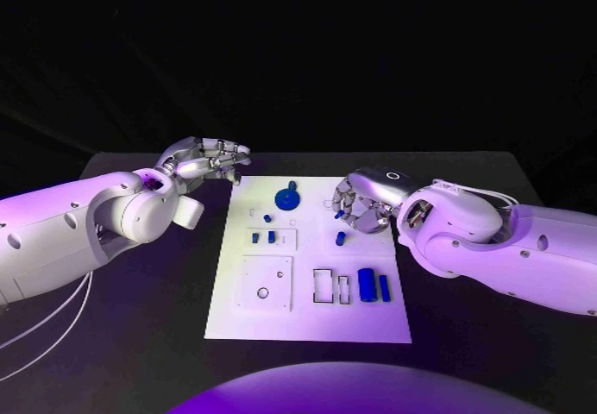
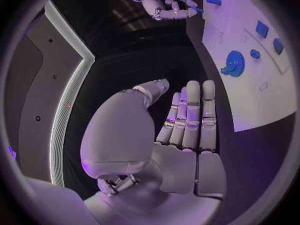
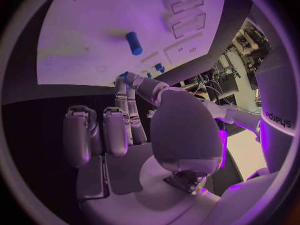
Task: Assemble the parts on the task board
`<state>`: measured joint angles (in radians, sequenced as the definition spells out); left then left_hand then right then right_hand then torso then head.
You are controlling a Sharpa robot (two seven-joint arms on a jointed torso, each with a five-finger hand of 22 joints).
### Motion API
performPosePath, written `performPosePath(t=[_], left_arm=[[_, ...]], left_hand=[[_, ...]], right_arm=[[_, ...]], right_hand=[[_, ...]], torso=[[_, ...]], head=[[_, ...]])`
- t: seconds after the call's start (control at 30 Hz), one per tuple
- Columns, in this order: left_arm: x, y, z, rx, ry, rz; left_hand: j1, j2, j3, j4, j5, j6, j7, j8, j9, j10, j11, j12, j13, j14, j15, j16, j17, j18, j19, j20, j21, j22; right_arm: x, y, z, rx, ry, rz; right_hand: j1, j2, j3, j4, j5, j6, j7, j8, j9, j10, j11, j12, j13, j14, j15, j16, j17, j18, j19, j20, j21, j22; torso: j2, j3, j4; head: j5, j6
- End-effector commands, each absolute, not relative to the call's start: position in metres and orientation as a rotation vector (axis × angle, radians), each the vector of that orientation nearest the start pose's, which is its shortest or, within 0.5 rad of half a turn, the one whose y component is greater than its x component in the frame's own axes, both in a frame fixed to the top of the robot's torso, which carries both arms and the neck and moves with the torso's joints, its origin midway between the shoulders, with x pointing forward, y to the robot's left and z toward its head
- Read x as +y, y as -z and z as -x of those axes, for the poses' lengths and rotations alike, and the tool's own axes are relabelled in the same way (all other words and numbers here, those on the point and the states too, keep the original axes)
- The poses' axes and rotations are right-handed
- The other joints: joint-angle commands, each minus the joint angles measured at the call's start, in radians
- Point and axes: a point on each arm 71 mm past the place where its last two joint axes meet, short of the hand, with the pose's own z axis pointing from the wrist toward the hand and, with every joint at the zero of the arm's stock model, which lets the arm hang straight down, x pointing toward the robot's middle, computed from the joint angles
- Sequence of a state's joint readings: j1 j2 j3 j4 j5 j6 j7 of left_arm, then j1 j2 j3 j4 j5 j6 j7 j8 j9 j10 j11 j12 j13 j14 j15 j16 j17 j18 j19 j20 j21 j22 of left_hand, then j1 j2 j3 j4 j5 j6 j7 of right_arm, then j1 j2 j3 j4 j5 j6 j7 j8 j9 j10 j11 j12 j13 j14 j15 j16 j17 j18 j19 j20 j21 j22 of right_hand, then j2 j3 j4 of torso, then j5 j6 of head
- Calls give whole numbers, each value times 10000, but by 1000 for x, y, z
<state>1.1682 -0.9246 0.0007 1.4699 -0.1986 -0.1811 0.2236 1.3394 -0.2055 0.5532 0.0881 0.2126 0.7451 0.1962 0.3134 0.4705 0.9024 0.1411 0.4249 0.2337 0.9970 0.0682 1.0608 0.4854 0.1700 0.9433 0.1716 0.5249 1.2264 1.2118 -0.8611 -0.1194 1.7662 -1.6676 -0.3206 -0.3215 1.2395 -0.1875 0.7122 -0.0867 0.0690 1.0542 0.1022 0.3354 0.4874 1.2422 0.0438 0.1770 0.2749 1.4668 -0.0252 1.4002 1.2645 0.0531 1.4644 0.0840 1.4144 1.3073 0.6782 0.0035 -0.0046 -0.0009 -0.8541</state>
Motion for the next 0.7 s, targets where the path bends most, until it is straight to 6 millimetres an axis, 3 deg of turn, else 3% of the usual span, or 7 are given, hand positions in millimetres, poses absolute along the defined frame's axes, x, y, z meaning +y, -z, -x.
performPosePath(t=[0.03, 0.3, 0.53, 0.7], left_arm=[[254, 189, -492, 16228, 14194, 10059], [249, 189, -493, 16295, 14313, 10013], [244, 190, -493, 16340, 14405, 9985], [241, 190, -493, 16379, 14462, 9969]], left_hand=[[-91, -17, -44, -37, -19, -58, 60, 41, 6, -68, -14, -33, -8, -76, -6, -33, -17, 102, -95, 8, -41, -13], [-95, -19, -47, -39, -19, -78, 66, 50, 6, -87, -7, -36, -13, -79, -1, -38, -19, 102, -96, 13, -47, -20], [-97, -18, -48, -40, -18, -88, 69, 55, 6, -95, -4, -36, -15, -81, 2, -41, -20, 101, -97, 15, -50, -24], [-100, -17, -50, -39, -18, -95, 71, 59, 6, -100, -2, -36, -16, -83, 4, -43, -21, 101, -98, 17, -53, -27]], right_arm=[[-135, 183, -420, 16446, -6239, 3516], [-99, 187, -409, 16538, -7124, 4024], [-75, 205, -398, 16915, -7752, 4288], [-65, 220, -392, 17235, -7989, 4389]], right_hand=[[-63, -1, 4, 46, 24, -8, 58, 24, 20, -76, 13, -50, 13, 440, -27, 23, -6, -144, 196, -41, -15, 1966], [-88, 0, 10, 71, 58, -25, 65, 6, 25, -90, 23, -73, 18, 438, -20, 20, -16, -140, 188, -37, -30, 1962], [-97, 4, 19, 84, 90, -52, 73, -14, 27, -111, 30, -97, 22, 434, -14, 14, -32, -143, 193, -33, -21, 1968], [-102, 5, 23, 92, 116, -70, 79, -28, 30, -126, 37, -113, 25, 432, -9, 11, -40, -141, 188, -29, -31, 1965]], torso=[[-26, -33, 14], [-44, -64, 20], [-27, -39, 14], [-17, -51, 3]], head=[[91, -13], [444, -124], [812, -185], [1021, -185]])
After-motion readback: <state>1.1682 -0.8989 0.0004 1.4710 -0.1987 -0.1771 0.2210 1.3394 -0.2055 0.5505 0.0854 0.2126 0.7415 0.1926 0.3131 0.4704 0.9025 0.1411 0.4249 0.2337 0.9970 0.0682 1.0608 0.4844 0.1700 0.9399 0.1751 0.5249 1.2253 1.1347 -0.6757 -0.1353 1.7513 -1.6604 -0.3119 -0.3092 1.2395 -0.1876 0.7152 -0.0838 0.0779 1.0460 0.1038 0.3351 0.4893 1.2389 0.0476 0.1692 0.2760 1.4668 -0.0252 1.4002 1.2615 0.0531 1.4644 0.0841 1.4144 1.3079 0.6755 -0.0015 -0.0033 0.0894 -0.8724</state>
